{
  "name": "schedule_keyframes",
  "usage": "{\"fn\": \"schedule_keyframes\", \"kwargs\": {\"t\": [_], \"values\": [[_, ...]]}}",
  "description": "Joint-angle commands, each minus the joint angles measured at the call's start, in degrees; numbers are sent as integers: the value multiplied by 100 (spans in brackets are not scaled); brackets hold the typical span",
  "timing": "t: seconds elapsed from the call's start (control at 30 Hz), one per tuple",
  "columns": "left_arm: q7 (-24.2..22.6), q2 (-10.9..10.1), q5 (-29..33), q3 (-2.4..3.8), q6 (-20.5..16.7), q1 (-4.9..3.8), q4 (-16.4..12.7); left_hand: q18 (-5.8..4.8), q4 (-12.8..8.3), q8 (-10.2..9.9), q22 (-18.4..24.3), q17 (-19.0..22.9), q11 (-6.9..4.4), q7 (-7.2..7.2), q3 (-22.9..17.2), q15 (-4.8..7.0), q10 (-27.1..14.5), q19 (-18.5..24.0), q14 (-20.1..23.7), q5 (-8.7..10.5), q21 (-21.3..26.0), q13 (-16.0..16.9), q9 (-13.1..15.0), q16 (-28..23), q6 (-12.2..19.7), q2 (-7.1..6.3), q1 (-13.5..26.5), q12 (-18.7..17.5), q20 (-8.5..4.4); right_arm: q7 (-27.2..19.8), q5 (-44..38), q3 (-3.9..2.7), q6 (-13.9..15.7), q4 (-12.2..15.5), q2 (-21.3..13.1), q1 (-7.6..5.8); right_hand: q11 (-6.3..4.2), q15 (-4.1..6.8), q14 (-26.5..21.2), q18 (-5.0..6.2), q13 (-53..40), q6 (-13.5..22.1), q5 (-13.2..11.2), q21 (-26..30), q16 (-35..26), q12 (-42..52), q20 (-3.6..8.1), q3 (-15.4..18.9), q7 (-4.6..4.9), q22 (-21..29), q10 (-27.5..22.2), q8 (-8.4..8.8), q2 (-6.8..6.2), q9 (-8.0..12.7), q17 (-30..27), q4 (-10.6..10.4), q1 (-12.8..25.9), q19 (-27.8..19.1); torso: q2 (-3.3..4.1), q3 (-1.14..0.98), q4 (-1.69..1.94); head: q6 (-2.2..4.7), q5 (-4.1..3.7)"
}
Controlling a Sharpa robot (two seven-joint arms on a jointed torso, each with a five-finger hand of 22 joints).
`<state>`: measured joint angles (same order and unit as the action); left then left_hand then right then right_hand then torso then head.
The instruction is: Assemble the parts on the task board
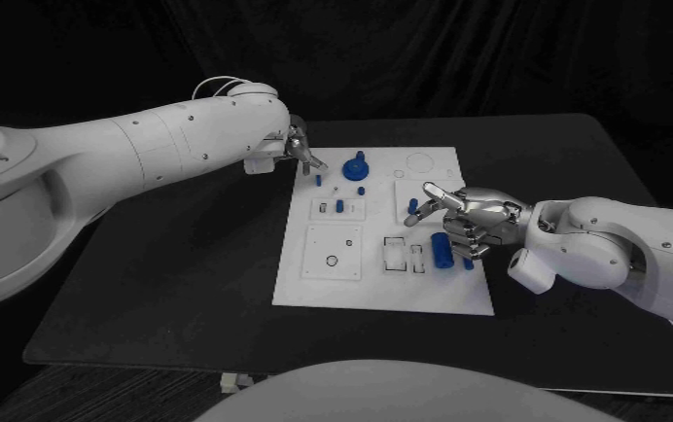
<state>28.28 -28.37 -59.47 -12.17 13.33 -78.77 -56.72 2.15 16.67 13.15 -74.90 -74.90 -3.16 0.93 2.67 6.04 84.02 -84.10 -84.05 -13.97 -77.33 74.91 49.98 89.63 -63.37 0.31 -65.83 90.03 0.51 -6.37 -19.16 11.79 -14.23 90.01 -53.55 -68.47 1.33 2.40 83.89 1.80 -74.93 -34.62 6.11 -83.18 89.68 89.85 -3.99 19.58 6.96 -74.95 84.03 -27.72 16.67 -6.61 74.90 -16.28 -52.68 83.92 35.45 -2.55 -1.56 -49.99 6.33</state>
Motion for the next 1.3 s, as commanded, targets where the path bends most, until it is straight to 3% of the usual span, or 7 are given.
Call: {"fn": "schedule_keyframes", "kwargs": {"t": [0.03,0.13,0.33,0.57,1.3], "values": [[-142,29,-75,7,13,22,21,30,-23,-15,-1187,-1510,37,22,1,-47,598,-269,-595,-90,17,1509,-13,37,-3,4,-78,-3,30,69,-6,-3,-77,17,-7,13,28,-41,570,33,-1507,32,-23,15,-18,15,-39,-7,9,-1182,597,-27,4,7,1383,-29,68,126,0,0,-1,-1,-2],[-193,46,-105,7,-3,32,44,32,-24,-17,-1185,-1510,36,21,-6,-46,598,-266,-595,-159,25,1509,-20,37,-4,4,-114,-3,31,64,-6,-3,-77,20,-9,14,28,-41,570,33,-1507,32,-23,15,-18,15,-39,-7,9,-1182,597,-27,4,7,1383,-29,68,126,2,0,1,-1,-16],[-302,88,-128,7,-34,51,99,35,-20,-24,-1181,-1510,30,14,-44,-43,598,-258,-595,-474,36,1509,-43,37,-1,18,-226,-3,30,62,-6,-3,-76,24,-12,14,28,-41,568,34,-1507,31,-10,19,-21,15,-40,-20,10,-1179,597,-31,5,10,1376,-20,66,123,0,-1,-1,-1,-23],[-412,152,-135,7,-31,82,169,40,-36,-31,-1174,-1510,28,11,-80,-42,598,-246,-595,-631,63,1509,-53,37,16,10,-324,-3,30,65,-6,-3,-76,31,-17,14,29,-41,567,36,-1507,31,-6,24,-23,15,-40,-27,11,-1177,597,-32,7,12,1372,-17,65,119,0,0,0,-1,-38],[-421,267,-136,8,39,155,318,46,-45,-34,-1165,-1510,29,11,-110,-44,598,-234,-595,-666,97,1509,-56,37,30,13,-390,-3,31,69,-6,-3,-77,50,-35,14,29,-41,566,36,-1507,30,-5,24,-23,15,-40,-28,11,-1177,597,-33,7,12,1371,-17,65,119,0,-1,0,-1,-43]]}}
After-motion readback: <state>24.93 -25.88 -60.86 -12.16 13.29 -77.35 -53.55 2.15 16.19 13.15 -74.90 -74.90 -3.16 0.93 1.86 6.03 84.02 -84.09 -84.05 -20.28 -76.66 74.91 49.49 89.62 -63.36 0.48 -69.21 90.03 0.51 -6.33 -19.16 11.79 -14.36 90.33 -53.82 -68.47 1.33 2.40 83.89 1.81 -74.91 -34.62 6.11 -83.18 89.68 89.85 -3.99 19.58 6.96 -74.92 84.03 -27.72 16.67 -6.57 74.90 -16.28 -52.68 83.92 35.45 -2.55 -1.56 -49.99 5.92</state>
